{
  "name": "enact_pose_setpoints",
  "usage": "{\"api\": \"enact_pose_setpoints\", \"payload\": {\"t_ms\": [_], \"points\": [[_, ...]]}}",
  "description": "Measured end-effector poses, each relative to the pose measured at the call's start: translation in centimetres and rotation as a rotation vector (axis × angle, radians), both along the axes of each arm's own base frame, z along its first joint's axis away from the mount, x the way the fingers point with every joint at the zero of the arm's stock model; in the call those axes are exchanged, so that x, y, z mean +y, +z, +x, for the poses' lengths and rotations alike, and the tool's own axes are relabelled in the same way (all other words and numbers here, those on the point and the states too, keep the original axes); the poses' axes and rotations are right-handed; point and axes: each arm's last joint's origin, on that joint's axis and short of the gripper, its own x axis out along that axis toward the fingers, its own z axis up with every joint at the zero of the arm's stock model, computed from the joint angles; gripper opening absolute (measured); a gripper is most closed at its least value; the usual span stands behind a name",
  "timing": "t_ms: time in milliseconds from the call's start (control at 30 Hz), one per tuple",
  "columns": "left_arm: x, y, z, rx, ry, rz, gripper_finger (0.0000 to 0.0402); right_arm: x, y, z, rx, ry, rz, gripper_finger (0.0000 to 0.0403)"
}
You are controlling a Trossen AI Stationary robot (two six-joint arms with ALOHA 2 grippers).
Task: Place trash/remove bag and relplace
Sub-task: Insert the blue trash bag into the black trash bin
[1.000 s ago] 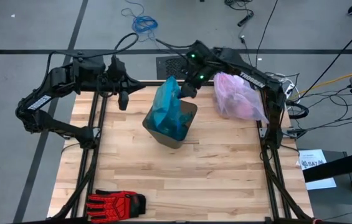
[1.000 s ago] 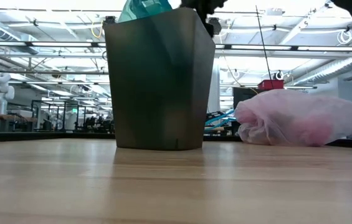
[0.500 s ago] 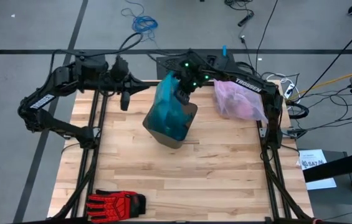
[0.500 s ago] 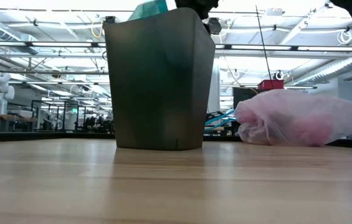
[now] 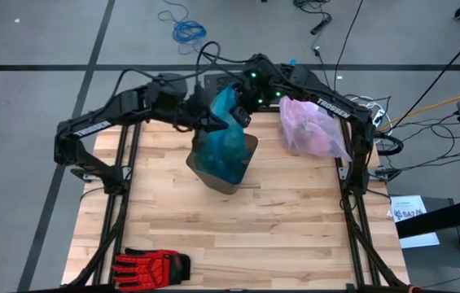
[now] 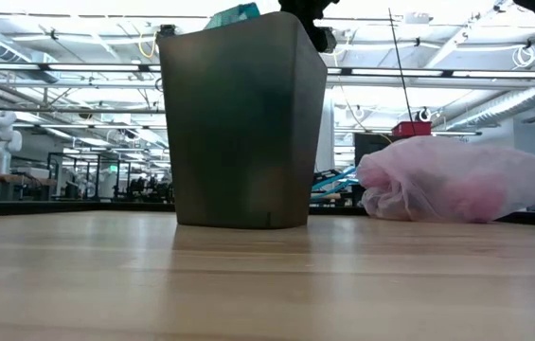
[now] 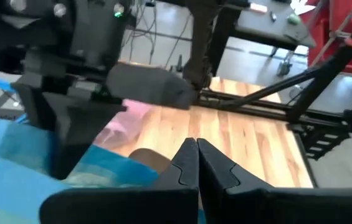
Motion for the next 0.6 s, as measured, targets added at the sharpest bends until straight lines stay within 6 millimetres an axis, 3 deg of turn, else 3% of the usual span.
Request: {"api": "enact_pose_setpoints", "payload": {"t_ms": [333, 600], "points": [[0.7, -2.0, 1.4, 0.123, 0.103, 0.014, 0.0, 0.7, 1.7, -1.4, -0.048, -0.033, 0.027, 0.0], [0.6, -2.8, -0.2, 0.277, 0.22, -0.029, 0.0, 1.6, 3.4, -3.2, -0.088, -0.05, 0.086, 0.0]]}}
